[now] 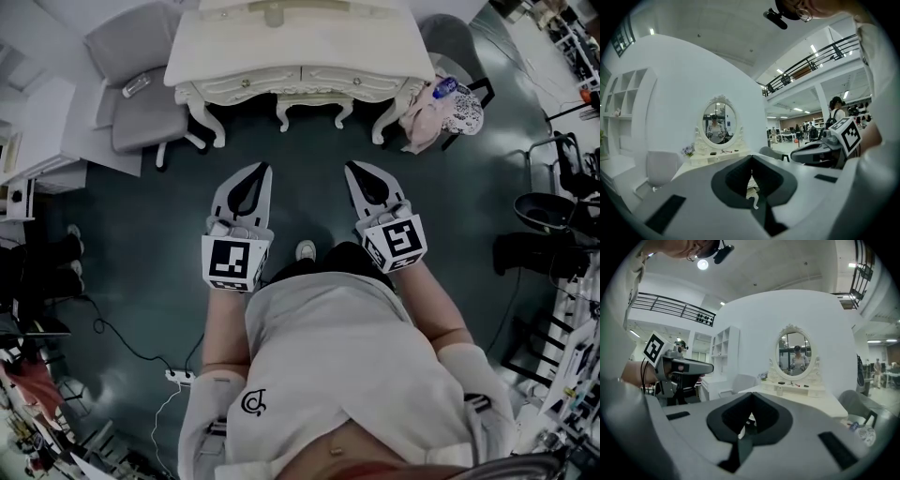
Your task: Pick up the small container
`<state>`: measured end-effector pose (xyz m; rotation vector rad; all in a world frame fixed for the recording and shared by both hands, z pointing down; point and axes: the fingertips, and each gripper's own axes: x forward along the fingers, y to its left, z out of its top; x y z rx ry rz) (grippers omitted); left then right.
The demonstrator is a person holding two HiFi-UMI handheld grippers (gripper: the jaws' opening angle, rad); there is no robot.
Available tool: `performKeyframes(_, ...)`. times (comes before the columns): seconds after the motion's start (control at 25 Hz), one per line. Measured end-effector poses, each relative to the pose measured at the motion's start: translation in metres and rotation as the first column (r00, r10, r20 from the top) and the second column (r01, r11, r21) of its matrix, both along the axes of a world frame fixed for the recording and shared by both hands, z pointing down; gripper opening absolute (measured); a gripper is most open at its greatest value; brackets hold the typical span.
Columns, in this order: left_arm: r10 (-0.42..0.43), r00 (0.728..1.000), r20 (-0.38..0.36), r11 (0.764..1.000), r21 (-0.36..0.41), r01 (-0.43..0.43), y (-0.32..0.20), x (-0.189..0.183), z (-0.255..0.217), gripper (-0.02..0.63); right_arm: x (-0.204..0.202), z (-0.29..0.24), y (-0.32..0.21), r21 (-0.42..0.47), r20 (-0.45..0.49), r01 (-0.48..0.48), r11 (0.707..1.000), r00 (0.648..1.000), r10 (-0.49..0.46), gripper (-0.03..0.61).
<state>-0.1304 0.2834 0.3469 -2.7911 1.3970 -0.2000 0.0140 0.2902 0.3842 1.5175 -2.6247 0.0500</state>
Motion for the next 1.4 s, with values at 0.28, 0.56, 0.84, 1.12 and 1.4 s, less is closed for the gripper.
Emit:
performKeyframes(0.28, -0.007, 1.0, 0.026, 1.0, -0.023, 0.008, -0.055, 0.006, 0.008, 0.012, 0.01, 0.01, -0.06, -0.017, -0.012, 0.04, 0.999, 0.999, -0.04, 0.006)
performKeyframes(0.56, -0.094, 0.996, -0.002, 0.991, -0.094, 0.093, -0.151, 0.019, 0.028, 0.012, 0.037, 0.015, -0.163, -0.016, -0.002, 0.09, 0.996, 0.996, -0.09, 0.006)
performKeyframes(0.84, -0.155, 0.988, -0.008, 0.984, -0.087, 0.154, -0.267, 0.06, 0.009, 0.012, 0.073, -0.005, -0.285, 0.002, 0.016, 0.164, 0.987, 0.986, -0.164, 0.006)
performKeyframes(1.12, -0.199, 0.98, -0.001, 0.978, -0.063, 0.199, -0.349, 0.099, -0.001, 0.012, 0.101, -0.015, -0.368, 0.015, 0.013, 0.246, 0.969, 0.969, -0.246, 0.006)
performKeyframes(1.4, -0.21, 0.978, 0.014, 0.972, -0.102, 0.21, -0.403, 0.11, 0.021, 0.012, 0.116, 0.006, -0.428, -0.05, 0.032, 0.241, 0.969, 0.97, -0.239, 0.006)
